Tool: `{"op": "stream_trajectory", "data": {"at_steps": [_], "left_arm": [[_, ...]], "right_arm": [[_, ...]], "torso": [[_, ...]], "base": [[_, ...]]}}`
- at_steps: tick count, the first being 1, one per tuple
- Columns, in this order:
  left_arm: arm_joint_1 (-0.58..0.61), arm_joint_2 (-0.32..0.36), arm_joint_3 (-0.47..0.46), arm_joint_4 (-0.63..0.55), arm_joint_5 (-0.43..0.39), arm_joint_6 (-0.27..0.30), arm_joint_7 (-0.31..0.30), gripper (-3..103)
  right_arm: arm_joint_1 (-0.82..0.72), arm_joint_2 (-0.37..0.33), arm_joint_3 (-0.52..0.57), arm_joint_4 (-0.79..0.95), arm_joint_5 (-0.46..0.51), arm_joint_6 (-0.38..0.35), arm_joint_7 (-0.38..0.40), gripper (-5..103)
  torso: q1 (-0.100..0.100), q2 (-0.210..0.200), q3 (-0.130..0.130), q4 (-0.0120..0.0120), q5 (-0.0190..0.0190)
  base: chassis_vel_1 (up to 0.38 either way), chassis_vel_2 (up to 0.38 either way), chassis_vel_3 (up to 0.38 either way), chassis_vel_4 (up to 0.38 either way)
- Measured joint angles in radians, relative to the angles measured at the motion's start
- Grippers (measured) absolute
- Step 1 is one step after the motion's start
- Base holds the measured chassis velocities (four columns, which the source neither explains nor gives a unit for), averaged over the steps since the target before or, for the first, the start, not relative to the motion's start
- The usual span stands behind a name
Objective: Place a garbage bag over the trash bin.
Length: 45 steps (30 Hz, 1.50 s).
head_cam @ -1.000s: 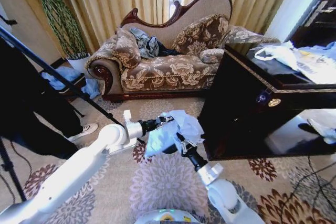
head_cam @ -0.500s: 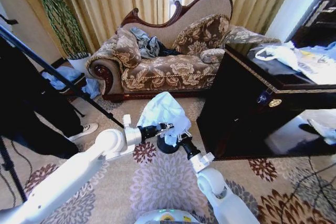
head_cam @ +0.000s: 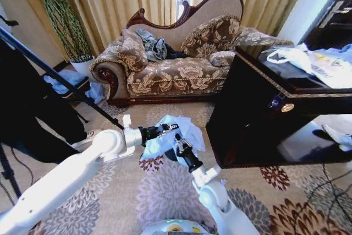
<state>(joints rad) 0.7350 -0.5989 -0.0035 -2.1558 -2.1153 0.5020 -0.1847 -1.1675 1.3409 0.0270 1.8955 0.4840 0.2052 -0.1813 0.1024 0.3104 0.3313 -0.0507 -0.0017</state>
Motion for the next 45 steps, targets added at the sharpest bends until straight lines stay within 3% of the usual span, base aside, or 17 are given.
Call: {"op": "stream_trajectory", "data": {"at_steps": [12,15,18,21,23,27,35,42,45], "left_arm": [[0.067,0.049,-0.049,-0.055,0.005,0.006,0.038,0],[0.09,0.069,-0.095,-0.071,0.012,0.0,0.063,0],[0.093,0.073,-0.115,-0.065,0.024,-0.007,0.074,0],[0.093,0.072,-0.123,-0.044,0.041,-0.014,0.084,0],[0.079,0.067,-0.117,-0.008,0.072,-0.02,0.099,0],[0.051,0.064,-0.088,0.004,0.102,-0.022,0.121,0],[0.057,0.078,-0.059,-0.022,0.15,-0.023,0.158,0],[0.104,0.111,-0.079,-0.051,0.196,-0.029,0.204,0],[0.129,0.124,-0.097,-0.067,0.226,-0.033,0.224,0]], "right_arm": [[0.085,0.018,0.005,-0.085,-0.128,-0.005,0.123,0],[0.061,0.03,0.016,-0.107,-0.232,-0.024,0.207,0],[0.034,0.032,0.026,-0.099,-0.254,-0.036,0.25,0],[0.011,0.024,0.036,-0.072,-0.229,-0.029,0.252,0],[-0.019,0.004,0.03,-0.022,-0.156,-0.022,0.217,0],[-0.016,0.015,-0.023,-0.012,-0.118,-0.012,0.175,0],[0.066,0.142,-0.112,-0.144,-0.172,0.003,0.18,0],[0.133,0.159,-0.109,-0.201,-0.193,-0.006,0.198,0],[0.16,0.14,-0.09,-0.217,-0.275,-0.048,0.239,0]], "torso": [[0.0,0.0,0.0,0.0,-0.0002],[0.0,0.0,0.0,0.0,0.0001],[0.0,0.0,0.0,-0.0001,0.0003],[0.0,0.0,0.0,-0.0002,0.0002],[0.0,0.0,0.0,-0.0003,-0.0005],[0.0,0.0,0.0,-0.0003,-0.0001],[0.0,0.0,0.0,0.0,0.0],[0.0,0.0,0.0,0.0,0.0],[0.0,0.0,0.0,0.0,0.0]], "base": [[0.0,0.0,0.0,0.0],[0.0,0.0,0.0,0.0],[0.0,0.0,0.0,0.0],[0.0,0.0,0.0,0.0],[0.0,0.0,0.0,0.0],[0.0,0.0,0.0,0.0],[0.0,0.0,0.0,0.0],[0.0,0.0,0.0,0.0],[0.0,0.0,0.0,0.0]]}}
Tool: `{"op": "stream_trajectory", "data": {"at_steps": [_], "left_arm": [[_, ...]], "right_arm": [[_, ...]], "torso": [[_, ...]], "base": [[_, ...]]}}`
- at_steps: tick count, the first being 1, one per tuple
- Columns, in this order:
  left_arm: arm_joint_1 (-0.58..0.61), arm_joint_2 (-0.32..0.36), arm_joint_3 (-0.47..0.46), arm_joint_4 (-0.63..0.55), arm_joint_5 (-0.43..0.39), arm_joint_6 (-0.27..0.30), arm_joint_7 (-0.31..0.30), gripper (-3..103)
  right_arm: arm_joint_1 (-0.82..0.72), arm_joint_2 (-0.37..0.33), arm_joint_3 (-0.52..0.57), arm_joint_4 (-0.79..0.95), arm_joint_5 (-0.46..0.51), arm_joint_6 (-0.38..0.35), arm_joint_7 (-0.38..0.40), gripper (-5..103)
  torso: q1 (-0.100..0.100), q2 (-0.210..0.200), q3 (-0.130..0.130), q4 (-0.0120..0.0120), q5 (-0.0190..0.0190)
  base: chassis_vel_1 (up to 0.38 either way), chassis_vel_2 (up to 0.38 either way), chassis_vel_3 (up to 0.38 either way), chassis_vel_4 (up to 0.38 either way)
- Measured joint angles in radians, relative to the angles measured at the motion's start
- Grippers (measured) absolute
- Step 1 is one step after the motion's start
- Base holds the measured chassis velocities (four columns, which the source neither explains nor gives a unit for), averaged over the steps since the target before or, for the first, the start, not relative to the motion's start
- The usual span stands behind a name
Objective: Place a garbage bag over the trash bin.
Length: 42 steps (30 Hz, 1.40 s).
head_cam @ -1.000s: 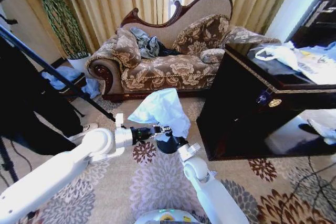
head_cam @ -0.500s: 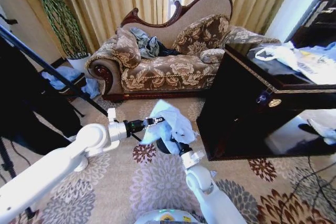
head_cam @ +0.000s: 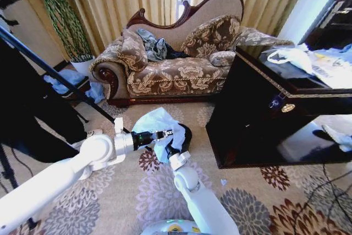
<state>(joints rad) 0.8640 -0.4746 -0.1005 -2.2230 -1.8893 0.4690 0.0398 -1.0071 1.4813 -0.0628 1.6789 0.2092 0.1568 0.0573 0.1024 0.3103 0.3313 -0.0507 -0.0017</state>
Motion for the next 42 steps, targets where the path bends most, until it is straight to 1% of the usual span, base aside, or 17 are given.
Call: {"op": "stream_trajectory", "data": {"at_steps": [1,4,6,8,9,12,13,16,19,20,22,23,24,27,32,37,42], "left_arm": [[0.0,0.0,0.0,0.0,0.0,0.0,0.0,0],[0.008,0.009,-0.013,0.005,0.063,-0.024,0.051,0],[0.006,0.01,-0.013,0.013,0.072,-0.029,0.059,0],[-0.005,0.009,-0.009,0.043,0.086,-0.036,0.067,0],[-0.005,0.009,-0.009,0.043,0.086,-0.036,0.067,0],[-0.03,0.004,0.01,0.075,0.112,-0.041,0.086,0],[-0.03,0.004,0.01,0.075,0.112,-0.041,0.086,0],[-0.042,0.006,0.03,0.086,0.145,-0.044,0.116,0],[-0.042,0.009,0.035,0.09,0.162,-0.046,0.135,0],[-0.04,0.016,0.035,0.095,0.178,-0.051,0.168,0],[-0.038,0.019,0.035,0.098,0.187,-0.055,0.186,0],[-0.031,0.028,0.034,0.105,0.227,-0.066,0.244,0],[-0.031,0.028,0.034,0.105,0.227,-0.066,0.244,0],[-0.019,0.036,0.028,0.107,0.277,-0.086,0.318,0],[-0.013,0.039,0.027,0.113,0.324,-0.122,0.385,0],[-0.004,0.045,0.015,0.121,0.331,-0.151,0.424,0],[0.013,0.044,-0.012,0.146,0.331,-0.185,0.447,0]], "right_arm": [[0.0,0.0,0.0,0.0,0.0,0.0,0.0,0],[-0.01,-0.033,0.04,0.021,-0.128,-0.06,0.077,0],[-0.021,-0.044,0.047,0.047,-0.132,-0.069,0.086,0],[-0.057,-0.081,0.044,0.143,-0.053,-0.09,0.076,0],[-0.057,-0.081,0.044,0.143,-0.053,-0.09,0.076,0],[-0.078,-0.099,-0.019,0.213,0.097,-0.12,0.041,0],[-0.078,-0.099,-0.019,0.213,0.097,-0.12,0.041,0],[-0.021,-0.013,-0.07,0.093,0.101,-0.093,0.042,0],[0.009,0.034,-0.072,0.026,0.086,-0.083,0.038,0],[0.037,0.065,-0.072,-0.029,0.075,-0.08,0.028,0],[0.045,0.069,-0.073,-0.044,0.07,-0.079,0.025,0],[0.062,0.071,-0.076,-0.073,0.058,-0.076,0.014,0],[0.062,0.071,-0.076,-0.073,0.058,-0.076,0.014,0],[0.081,0.069,-0.08,-0.094,0.054,-0.078,0.009,0],[0.105,0.091,-0.079,-0.145,0.037,-0.075,0.022,0],[0.13,0.108,-0.058,-0.188,-0.021,-0.079,0.072,0],[0.16,0.095,-0.018,-0.209,-0.131,-0.127,0.129,0]], "torso": [[0.0,0.0,0.0,0.0,0.0],[0.0,0.0,0.0,-0.0001,0.0002],[0.0,0.0,0.0,0.0,0.0002],[0.0,0.0,0.0,-0.0002,0.0002],[0.0,0.0,0.0,-0.0002,0.0002],[0.0,0.0,0.0,-0.0004,0.0],[0.0,0.0,0.0,-0.0004,0.0],[0.0,0.0,0.0,0.0,0.0002],[0.0,0.0,0.0,0.0001,0.0],[0.0,0.0,0.0,0.0001,0.0],[0.0,0.0,0.0,0.0001,0.0],[0.0,0.0,0.0,0.0,-0.0001],[0.0,0.0,0.0,0.0,-0.0001],[0.0,0.0,0.0,-0.0001,-0.0001],[0.0,0.0,0.0,-0.0001,-0.0001],[0.0,0.0,0.0,0.0,0.0001],[0.0,0.0,0.0,0.0,0.0002]], "base": [[0.0,0.0,0.0,0.0],[0.0,0.0,0.0,0.0],[0.0,0.0,0.0,0.0],[0.0,0.0,0.0,0.0],[0.0,0.0,0.0,0.0],[0.0,0.0,0.0,0.0],[0.0,0.0,0.0,0.0],[0.0,0.0,0.0,0.0],[0.0,0.0,0.0,0.0],[0.0,0.0,0.0,0.0],[0.0,0.0,0.0,0.0],[0.0,0.0,0.0,0.0],[0.0,0.0,0.0,0.0],[0.0,0.0,0.0,0.0],[0.0,0.0,0.0,0.0],[0.0,0.0,0.0,0.0],[0.0,0.0,0.0,0.0]]}}
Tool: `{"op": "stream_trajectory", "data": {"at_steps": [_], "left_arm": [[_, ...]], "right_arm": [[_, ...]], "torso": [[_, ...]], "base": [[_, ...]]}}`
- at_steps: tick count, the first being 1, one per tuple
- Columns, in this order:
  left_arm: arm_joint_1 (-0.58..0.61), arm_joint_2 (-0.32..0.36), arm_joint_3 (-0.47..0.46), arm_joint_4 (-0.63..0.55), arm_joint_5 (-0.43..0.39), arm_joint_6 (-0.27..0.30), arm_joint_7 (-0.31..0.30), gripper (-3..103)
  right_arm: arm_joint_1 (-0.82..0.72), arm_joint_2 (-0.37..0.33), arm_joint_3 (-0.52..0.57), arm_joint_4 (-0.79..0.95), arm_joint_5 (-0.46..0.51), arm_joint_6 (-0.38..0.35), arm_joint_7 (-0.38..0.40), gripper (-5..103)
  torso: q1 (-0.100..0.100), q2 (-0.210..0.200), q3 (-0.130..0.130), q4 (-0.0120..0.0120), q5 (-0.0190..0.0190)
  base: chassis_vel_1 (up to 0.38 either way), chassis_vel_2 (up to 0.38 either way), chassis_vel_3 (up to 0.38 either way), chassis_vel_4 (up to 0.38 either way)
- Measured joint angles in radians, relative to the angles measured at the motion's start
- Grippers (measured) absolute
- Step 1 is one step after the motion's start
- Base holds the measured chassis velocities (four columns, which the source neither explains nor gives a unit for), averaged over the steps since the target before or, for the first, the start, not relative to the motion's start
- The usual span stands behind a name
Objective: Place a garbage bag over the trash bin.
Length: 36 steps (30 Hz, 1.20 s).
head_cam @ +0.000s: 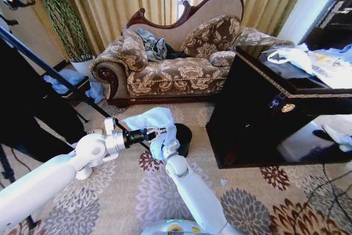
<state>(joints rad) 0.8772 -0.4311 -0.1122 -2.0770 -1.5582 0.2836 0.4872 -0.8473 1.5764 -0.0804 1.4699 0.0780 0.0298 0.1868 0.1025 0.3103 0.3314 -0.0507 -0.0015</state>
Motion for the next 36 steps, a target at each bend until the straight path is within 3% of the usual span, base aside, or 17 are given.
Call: {"op": "stream_trajectory", "data": {"at_steps": [4,7,17,27,33,36], "left_arm": [[0.025,-0.019,-0.024,0.013,-0.039,-0.019,-0.011,0],[0.084,-0.057,-0.099,0.045,-0.095,-0.053,-0.011,0],[0.248,-0.148,-0.246,0.097,-0.159,-0.084,-0.016,0],[0.224,-0.285,-0.195,0.322,-0.118,-0.125,0.106,0],[0.114,-0.379,-0.125,0.476,-0.076,-0.138,0.212,0],[0.07,-0.402,-0.093,0.506,-0.076,-0.138,0.216,0]], "right_arm": [[0.002,-0.031,0.022,0.007,-0.059,-0.033,0.008,0],[0.006,-0.069,0.044,0.003,-0.152,-0.063,0.011,0],[0.03,-0.136,0.051,-0.006,-0.23,-0.139,-0.006,0],[0.064,-0.201,0.019,0.005,-0.264,-0.168,-0.009,0],[0.05,-0.235,0.017,0.065,-0.261,-0.174,0.034,0],[0.028,-0.232,0.022,0.084,-0.262,-0.175,0.042,0]], "torso": [[0.0,0.0,0.0,-0.0002,-0.0001],[0.0,0.0,0.0,-0.0002,-0.0001],[0.0,0.0,0.0,0.0001,0.0],[0.0,0.0,0.0,0.0001,-0.0002],[0.0,0.0,0.0,0.0,0.0],[0.0,0.0,0.0,0.0001,0.0001]], "base": [[0.0,0.0,0.0,0.0],[0.0,0.0,0.0,0.0],[0.0,0.0,0.0,0.0],[0.0,0.0,0.0,0.0],[0.0,0.0,0.0,0.0],[0.0,0.0,0.0,0.0]]}}
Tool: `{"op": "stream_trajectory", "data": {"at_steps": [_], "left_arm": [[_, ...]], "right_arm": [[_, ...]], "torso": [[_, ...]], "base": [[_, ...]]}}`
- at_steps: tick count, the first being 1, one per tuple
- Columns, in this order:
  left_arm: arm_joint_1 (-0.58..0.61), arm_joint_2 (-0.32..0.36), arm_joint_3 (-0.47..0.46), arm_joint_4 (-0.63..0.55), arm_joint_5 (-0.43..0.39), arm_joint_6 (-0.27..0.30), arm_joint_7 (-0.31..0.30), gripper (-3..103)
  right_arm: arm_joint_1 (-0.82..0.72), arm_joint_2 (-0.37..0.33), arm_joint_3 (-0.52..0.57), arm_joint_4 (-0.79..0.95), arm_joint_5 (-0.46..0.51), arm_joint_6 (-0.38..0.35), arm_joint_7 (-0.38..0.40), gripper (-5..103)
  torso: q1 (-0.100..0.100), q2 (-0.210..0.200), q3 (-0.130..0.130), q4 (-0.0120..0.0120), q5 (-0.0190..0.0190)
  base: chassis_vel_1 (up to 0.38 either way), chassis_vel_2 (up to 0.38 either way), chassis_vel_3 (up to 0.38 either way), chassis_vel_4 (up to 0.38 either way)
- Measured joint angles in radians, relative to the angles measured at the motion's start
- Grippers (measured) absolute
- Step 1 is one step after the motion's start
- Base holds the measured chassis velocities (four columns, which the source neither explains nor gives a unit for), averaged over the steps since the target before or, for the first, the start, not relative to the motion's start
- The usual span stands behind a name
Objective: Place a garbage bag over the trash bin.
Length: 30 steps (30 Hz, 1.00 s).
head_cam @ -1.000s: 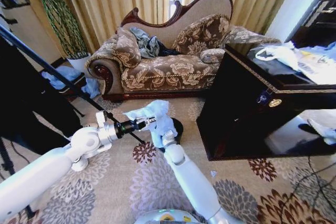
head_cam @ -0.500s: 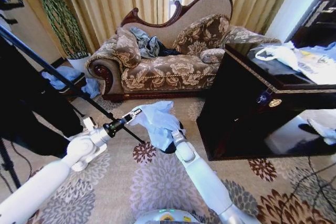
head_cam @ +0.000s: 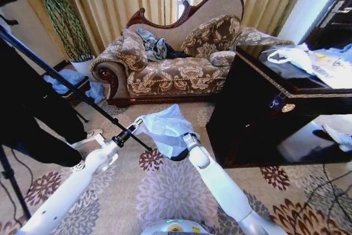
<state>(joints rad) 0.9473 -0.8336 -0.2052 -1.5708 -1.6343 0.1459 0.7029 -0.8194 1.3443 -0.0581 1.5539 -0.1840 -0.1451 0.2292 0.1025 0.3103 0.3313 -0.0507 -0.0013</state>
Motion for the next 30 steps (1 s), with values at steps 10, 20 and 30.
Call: {"op": "stream_trajectory", "data": {"at_steps": [10,20,30], "left_arm": [[-0.111,-0.137,0.096,0.141,-0.075,0.007,-0.066,0],[-0.123,-0.258,0.084,0.311,-0.101,0.023,-0.064,0],[-0.111,-0.357,0.08,0.417,-0.067,0.023,-0.071,0]], "right_arm": [[-0.046,-0.076,0.013,0.054,-0.049,0.013,-0.001,0],[-0.025,-0.087,-0.016,0.041,-0.089,0.036,-0.008,0],[-0.034,-0.059,-0.079,-0.018,-0.093,0.046,-0.014,0]], "torso": [[0.0,0.0,0.0,-0.0003,-0.0001],[0.0,0.0,0.0,0.0,-0.0003],[0.0,0.0,0.0,-0.0003,0.0]], "base": [[0.0,0.0,0.0,0.0],[0.0,0.0,0.0,0.0],[0.0,0.0,0.0,0.0]]}}
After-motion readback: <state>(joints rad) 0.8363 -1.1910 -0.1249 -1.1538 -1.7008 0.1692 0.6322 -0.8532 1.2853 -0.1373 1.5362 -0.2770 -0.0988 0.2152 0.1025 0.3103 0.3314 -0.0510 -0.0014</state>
